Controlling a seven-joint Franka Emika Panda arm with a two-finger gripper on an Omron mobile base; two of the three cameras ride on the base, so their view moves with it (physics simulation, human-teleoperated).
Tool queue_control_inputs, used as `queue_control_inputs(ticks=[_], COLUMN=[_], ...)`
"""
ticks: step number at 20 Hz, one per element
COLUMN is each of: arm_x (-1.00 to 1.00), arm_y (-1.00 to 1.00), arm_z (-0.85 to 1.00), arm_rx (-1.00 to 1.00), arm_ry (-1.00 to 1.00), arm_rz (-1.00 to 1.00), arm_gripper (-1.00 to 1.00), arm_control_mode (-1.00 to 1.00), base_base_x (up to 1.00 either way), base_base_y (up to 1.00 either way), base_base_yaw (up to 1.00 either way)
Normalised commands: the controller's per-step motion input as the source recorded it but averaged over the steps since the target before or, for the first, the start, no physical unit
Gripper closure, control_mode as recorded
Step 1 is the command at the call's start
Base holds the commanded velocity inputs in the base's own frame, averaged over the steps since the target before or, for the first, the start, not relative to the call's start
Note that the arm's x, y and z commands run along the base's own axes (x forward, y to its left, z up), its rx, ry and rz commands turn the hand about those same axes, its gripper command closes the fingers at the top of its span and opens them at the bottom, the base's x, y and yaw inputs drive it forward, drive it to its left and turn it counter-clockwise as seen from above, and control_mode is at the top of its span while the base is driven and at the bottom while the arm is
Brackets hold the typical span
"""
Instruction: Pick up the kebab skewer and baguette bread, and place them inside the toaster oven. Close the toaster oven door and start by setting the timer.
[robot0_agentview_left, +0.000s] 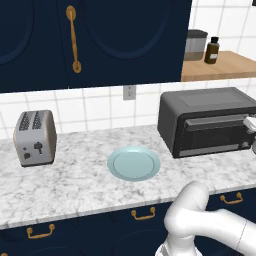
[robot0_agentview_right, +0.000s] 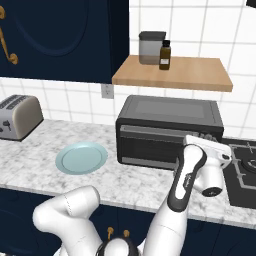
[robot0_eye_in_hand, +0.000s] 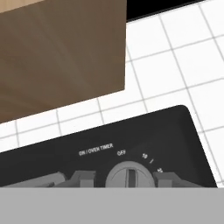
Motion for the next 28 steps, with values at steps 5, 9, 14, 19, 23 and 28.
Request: queue_control_inputs(ticks=[5,9,14,19,23,28], arm_x=[0.46,0.5,0.52,0.02,0.02,0.0], arm_y=[0.04,0.01,0.03,0.01,0.0,0.0], arm_z=[0.0,0.0,-0.03,-0.08,-0.07,-0.16], arm_rx=[0.0,0.0,0.0,0.0,0.0,0.0], arm_ry=[-0.01,-0.07,-0.09,0.0,-0.11,-0.28], arm_rz=[-0.16,-0.19,-0.24,-0.15,-0.19,-0.3], arm_gripper=[1.0,1.0,1.0,1.0,1.0,1.0], arm_control_mode=[-1.0,-1.0,-1.0,-1.0,-1.0,-1.0], base_base_x=[0.0,0.0,0.0,0.0,0.0,0.0], base_base_y=[0.0,0.0,0.0,0.0,0.0,0.0], base_base_yaw=[0.0,0.0,0.0,0.0,0.0,0.0])
